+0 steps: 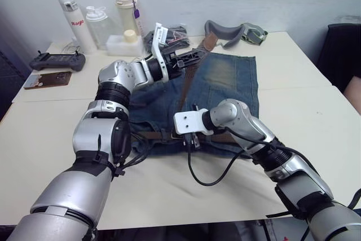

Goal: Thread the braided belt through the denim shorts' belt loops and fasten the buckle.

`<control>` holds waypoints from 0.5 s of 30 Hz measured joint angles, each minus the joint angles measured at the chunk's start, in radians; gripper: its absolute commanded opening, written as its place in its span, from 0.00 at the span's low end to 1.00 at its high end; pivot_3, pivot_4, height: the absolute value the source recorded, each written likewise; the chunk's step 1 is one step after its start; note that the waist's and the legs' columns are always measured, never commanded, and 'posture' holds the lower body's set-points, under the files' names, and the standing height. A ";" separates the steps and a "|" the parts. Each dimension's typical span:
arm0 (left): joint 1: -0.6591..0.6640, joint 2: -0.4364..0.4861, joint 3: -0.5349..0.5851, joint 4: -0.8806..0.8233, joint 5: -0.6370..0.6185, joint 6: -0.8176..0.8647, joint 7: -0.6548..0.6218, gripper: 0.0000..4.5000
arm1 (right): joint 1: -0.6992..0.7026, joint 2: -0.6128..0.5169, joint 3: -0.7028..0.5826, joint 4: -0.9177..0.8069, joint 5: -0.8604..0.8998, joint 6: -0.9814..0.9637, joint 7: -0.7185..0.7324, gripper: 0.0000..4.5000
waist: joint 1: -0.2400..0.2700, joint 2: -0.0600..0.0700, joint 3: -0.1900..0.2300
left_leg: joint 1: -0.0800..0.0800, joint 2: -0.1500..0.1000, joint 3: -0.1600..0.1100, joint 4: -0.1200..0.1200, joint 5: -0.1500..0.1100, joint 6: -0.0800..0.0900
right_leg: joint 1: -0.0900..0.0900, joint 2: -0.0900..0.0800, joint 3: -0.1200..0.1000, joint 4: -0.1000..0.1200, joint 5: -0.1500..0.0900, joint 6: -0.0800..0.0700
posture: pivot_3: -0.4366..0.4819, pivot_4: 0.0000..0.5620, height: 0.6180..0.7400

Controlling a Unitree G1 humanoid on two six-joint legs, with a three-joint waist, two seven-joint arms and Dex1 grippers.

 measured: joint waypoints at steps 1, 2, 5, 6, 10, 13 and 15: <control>0.000 0.004 -0.012 -0.005 0.014 -0.001 -0.010 0.00 | 0.000 0.001 -0.001 0.000 -0.001 0.000 -0.001 0.01 | 0.000 0.000 0.001 | 0.000 0.000 0.000 0.000 0.000 0.000 | 0.000 0.000 0.000 0.000 0.000 0.000 | 0.48 0.27 0.19; 0.000 0.011 -0.037 -0.024 0.035 -0.001 -0.034 0.00 | 0.000 0.002 -0.001 0.000 -0.001 0.000 -0.004 0.01 | -0.001 0.000 0.002 | 0.000 0.000 0.000 0.000 0.001 0.000 | 0.000 0.000 0.000 0.000 0.000 0.000 | 0.48 0.27 0.19; 0.023 0.032 -0.118 -0.134 0.069 0.007 -0.104 0.00 | 0.001 0.006 -0.005 0.000 -0.001 0.002 -0.006 0.01 | -0.001 0.002 0.005 | 0.000 0.000 0.000 -0.001 0.001 0.000 | 0.000 0.000 0.000 0.000 0.001 0.000 | 0.48 0.27 0.19; 0.082 0.054 -0.178 -0.258 0.081 0.014 -0.164 0.00 | 0.002 0.013 -0.005 -0.005 -0.001 0.021 -0.006 0.01 | -0.001 0.004 0.005 | 0.001 0.000 0.000 -0.001 0.001 0.000 | 0.001 0.000 0.000 0.000 0.001 0.000 | 0.48 0.27 0.19; 0.218 0.093 -0.272 -0.503 0.083 0.054 -0.261 0.00 | 0.007 0.011 -0.007 -0.052 -0.001 0.106 -0.003 0.01 | -0.002 0.009 0.007 | 0.000 0.001 0.000 -0.002 0.001 0.000 | 0.000 0.001 0.000 -0.001 0.000 -0.001 | 0.48 0.27 0.19; 0.239 0.121 -0.278 -0.590 0.080 0.086 -0.267 0.00 | 0.007 0.000 -0.007 -0.082 -0.001 0.178 0.003 0.01 | 0.007 0.009 0.007 | 0.000 0.000 -0.001 -0.002 0.001 0.000 | 0.001 0.000 0.000 -0.003 0.001 -0.001 | 0.48 0.27 0.19; 0.240 0.122 -0.278 -0.601 0.080 0.092 -0.264 0.00 | 0.006 -0.008 -0.007 -0.093 -0.003 0.201 0.009 0.01 | 0.016 0.009 0.007 | 0.001 -0.002 -0.001 -0.002 0.001 0.001 | 0.001 -0.001 0.000 -0.004 0.001 0.000 | 0.48 0.27 0.19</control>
